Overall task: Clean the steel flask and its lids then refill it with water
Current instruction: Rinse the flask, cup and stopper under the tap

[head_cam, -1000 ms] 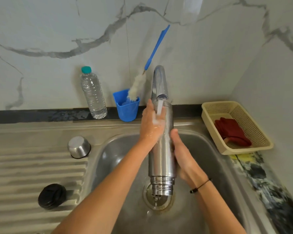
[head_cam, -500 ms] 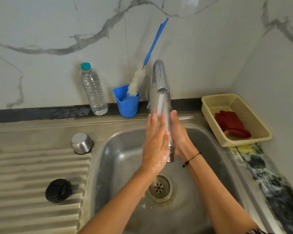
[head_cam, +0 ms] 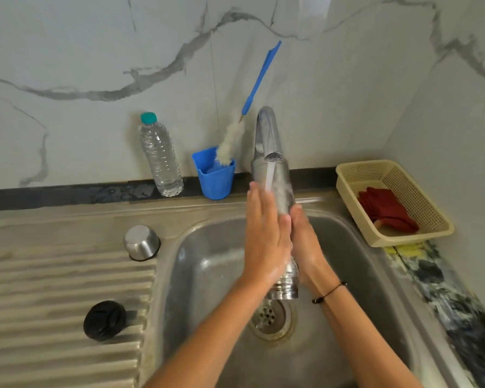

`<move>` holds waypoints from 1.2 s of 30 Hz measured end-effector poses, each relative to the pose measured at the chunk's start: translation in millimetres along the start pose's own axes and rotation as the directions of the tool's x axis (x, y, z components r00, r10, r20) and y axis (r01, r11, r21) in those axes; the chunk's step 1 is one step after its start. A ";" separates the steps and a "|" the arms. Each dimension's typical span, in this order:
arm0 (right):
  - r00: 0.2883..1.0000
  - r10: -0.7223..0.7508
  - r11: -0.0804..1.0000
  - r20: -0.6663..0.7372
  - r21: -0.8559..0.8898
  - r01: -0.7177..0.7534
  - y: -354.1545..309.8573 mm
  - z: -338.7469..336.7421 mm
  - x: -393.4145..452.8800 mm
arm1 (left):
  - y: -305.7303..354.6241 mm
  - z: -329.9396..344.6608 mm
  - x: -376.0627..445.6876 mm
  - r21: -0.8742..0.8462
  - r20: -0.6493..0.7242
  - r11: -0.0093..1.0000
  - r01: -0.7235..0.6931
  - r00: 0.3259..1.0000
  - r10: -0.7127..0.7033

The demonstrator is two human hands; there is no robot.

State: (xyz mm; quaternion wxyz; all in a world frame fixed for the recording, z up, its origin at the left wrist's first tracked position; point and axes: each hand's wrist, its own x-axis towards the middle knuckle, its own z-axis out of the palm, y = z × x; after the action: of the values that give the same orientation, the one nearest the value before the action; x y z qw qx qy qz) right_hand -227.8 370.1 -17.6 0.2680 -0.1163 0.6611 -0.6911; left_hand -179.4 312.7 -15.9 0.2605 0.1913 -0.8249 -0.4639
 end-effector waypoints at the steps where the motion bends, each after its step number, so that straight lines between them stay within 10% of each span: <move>1: 0.999 0.000 1.000 0.040 0.012 -0.001 -3.4 -0.3 -0.3 | -1.2 0.7 -11.0 -0.025 -0.026 0.999 -0.030 0.999 0.029; 9: 0.958 0.149 0.975 0.244 0.125 -0.184 -4.1 -1.8 -11.6 | -3.3 -27.8 37.1 -0.459 0.007 0.854 0.247 0.962 -0.274; 15: 0.969 0.043 0.989 0.242 0.124 -0.075 -4.6 -3.2 -11.3 | -5.9 -18.8 68.6 -0.329 -0.001 0.878 0.348 0.929 -0.369; 22: 0.978 -0.183 0.982 0.099 -0.036 0.188 -15.5 -1.0 17.5 | 3.2 -9.2 -16.0 -0.146 0.152 0.989 -0.035 0.987 0.058; 36: 0.986 -0.130 0.975 0.105 -0.169 0.147 -7.9 3.9 -17.8 | 12.2 -24.1 38.5 0.013 0.101 0.997 -0.071 0.992 0.070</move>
State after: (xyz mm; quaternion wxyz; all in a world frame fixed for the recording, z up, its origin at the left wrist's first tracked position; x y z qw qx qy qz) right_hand -212.8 376.0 -6.0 0.2383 -0.2177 0.6967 -0.6407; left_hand -196.1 281.2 14.8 0.2331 0.1406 -0.8470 -0.4565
